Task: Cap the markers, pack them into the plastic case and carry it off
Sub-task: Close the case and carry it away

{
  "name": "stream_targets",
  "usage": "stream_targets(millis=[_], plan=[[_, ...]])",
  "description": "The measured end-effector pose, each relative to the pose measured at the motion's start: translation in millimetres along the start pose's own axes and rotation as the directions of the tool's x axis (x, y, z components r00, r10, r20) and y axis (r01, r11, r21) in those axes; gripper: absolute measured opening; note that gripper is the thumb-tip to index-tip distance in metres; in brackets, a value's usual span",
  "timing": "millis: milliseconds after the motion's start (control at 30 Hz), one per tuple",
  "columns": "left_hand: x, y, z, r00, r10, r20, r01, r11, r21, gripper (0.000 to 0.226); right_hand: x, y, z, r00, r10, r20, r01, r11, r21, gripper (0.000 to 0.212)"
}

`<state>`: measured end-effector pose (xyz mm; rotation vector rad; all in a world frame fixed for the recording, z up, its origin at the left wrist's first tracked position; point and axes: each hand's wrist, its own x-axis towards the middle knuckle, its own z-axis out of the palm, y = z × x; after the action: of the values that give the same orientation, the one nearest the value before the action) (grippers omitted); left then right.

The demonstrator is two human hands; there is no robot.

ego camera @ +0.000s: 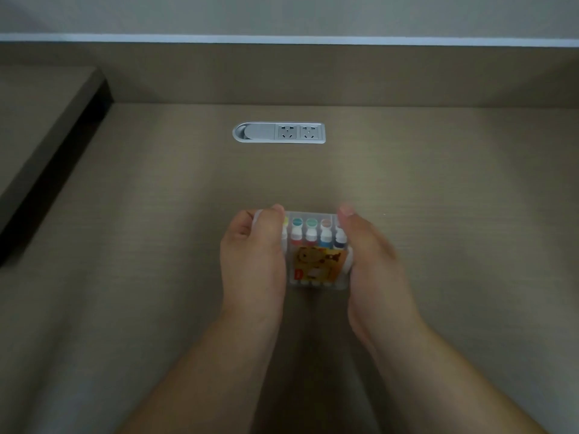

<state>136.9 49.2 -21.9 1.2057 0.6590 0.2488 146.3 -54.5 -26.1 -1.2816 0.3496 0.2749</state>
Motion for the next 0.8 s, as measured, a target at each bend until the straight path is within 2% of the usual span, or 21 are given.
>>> stream_targets(millis=[133,267,333,367,400,467,533,600,633,700,800], plan=[[-1,-4,0,0.999,0.041,-0.005,-0.041,0.999,-0.012,0.014,2,-7,8,0.993,0.078,-0.088,-0.08,0.996,-0.024,0.034],[1,-5,1,0.998,0.053,-0.014,-0.053,0.998,-0.024,0.013,1,-12,8,0.993,0.096,-0.067,-0.1,0.993,-0.064,0.035],[1,-5,0,0.999,0.047,-0.011,-0.047,0.999,-0.015,0.014,0,-18,3,0.998,0.034,-0.051,-0.042,0.987,-0.157,0.031],[1,-5,1,0.999,0.049,-0.009,-0.05,0.999,-0.013,0.015,-1,-22,0,0.998,-0.059,-0.026,0.051,0.965,-0.255,0.025],[1,-6,0,0.998,0.063,-0.013,-0.064,0.998,-0.016,0.016,-2,-27,-3,0.983,-0.18,0.033,0.179,0.907,-0.382,0.02],[2,-7,-1,0.995,0.096,-0.014,-0.096,0.995,-0.012,0.017,-3,-40,-9,0.904,-0.342,0.257,0.425,0.654,-0.626,0.03],[2,-6,-2,0.995,0.101,-0.005,-0.101,0.995,-0.013,0.014,-1,-53,-5,0.826,-0.292,0.482,0.56,0.334,-0.758,0.04],[2,-6,-3,0.995,0.094,0.018,-0.094,0.995,-0.013,0.014,0,-61,3,0.768,-0.191,0.611,0.629,0.05,-0.776,0.033],[2,-6,-5,0.996,0.088,0.036,-0.087,0.996,-0.007,0.015,1,-63,9,0.753,-0.157,0.639,0.641,-0.049,-0.766,0.026],[0,-7,-8,0.992,0.088,0.088,-0.088,0.996,-0.003,0.03,1,-62,18,0.731,-0.143,0.667,0.653,-0.136,-0.745,0.02],[-8,-15,-14,0.985,0.095,0.141,-0.089,0.995,-0.044,0.066,1,-57,19,0.735,-0.18,0.653,0.64,-0.134,-0.757,0.022]])
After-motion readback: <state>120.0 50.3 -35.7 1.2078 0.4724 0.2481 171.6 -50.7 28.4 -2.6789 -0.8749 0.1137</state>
